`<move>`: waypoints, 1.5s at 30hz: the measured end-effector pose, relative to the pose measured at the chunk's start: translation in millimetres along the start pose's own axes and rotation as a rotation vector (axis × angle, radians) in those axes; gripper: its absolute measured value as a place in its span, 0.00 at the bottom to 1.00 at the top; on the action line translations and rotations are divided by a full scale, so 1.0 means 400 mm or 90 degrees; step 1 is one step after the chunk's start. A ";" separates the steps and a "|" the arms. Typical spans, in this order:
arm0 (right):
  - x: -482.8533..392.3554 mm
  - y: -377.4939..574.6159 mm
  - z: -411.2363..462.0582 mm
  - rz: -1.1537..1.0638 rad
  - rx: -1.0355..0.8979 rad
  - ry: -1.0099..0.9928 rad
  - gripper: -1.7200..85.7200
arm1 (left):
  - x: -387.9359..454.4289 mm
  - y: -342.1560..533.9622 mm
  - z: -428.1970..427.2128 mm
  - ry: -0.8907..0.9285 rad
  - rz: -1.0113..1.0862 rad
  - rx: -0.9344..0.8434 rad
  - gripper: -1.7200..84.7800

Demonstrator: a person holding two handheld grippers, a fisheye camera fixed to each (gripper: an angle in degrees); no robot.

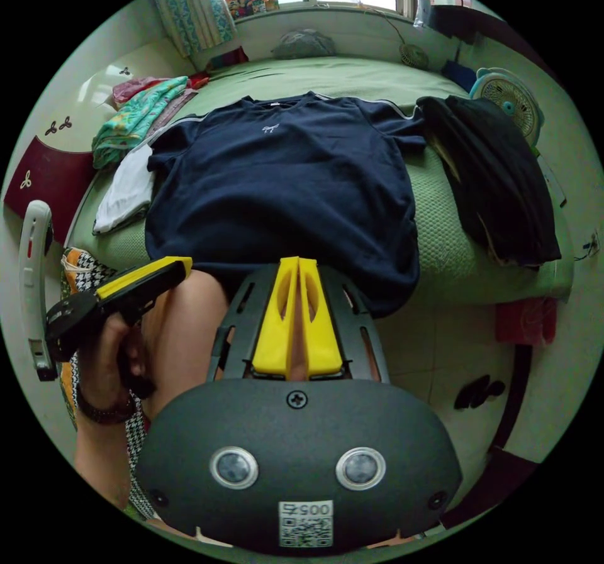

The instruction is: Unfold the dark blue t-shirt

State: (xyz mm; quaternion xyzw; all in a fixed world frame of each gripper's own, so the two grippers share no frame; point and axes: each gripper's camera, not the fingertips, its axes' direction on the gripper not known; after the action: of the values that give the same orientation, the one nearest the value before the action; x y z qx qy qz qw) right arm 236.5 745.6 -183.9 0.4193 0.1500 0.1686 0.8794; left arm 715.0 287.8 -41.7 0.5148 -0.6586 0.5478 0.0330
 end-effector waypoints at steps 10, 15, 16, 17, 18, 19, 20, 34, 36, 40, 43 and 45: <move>0.104 -0.134 -0.089 -0.086 0.153 -0.010 0.01 | 0.101 -0.115 0.035 0.047 0.141 0.075 0.02; 0.185 -0.282 -0.051 -0.057 0.142 0.109 0.02 | 0.168 -0.222 0.093 0.095 0.199 0.100 0.02; 0.207 -0.320 -0.034 -0.048 0.125 0.124 0.02 | 0.177 -0.232 0.102 0.100 0.213 0.102 0.02; 0.219 -0.339 -0.026 -0.043 0.118 0.123 0.03 | 0.191 -0.253 0.121 0.111 0.236 0.106 0.02; 0.243 -0.376 -0.009 -0.022 0.109 0.122 0.05 | 0.201 -0.274 0.142 0.121 0.246 0.106 0.02; 0.263 -0.412 0.007 -0.014 0.102 0.117 0.07 | 0.206 -0.284 0.152 0.130 0.256 0.105 0.02; 0.272 -0.430 0.015 -0.011 0.101 0.115 0.08 | 0.213 -0.303 0.173 0.150 0.273 0.107 0.03; 0.337 -0.749 0.175 0.046 0.099 0.264 0.05 | 0.289 -0.521 0.319 0.231 0.363 0.141 0.13; 0.323 -0.759 0.189 0.022 0.086 0.306 0.04 | 0.290 -0.528 0.343 0.230 0.360 0.131 0.12; 0.303 -0.781 0.189 -0.018 0.070 0.287 0.01 | 0.268 -0.535 0.357 0.210 0.348 0.122 0.07; 0.280 -0.806 0.141 0.003 0.097 0.260 0.00 | 0.238 -0.536 0.363 0.187 0.338 0.145 0.08; 0.241 -0.826 0.106 -0.013 0.121 0.258 0.00 | 0.217 -0.547 0.369 0.172 0.318 0.158 0.10</move>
State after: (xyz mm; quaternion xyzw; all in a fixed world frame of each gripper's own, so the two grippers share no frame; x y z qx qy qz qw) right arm 396.6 561.9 -430.5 0.4564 0.3430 0.2254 0.7894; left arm 907.4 149.0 102.6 0.2597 -0.6827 0.6784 -0.0785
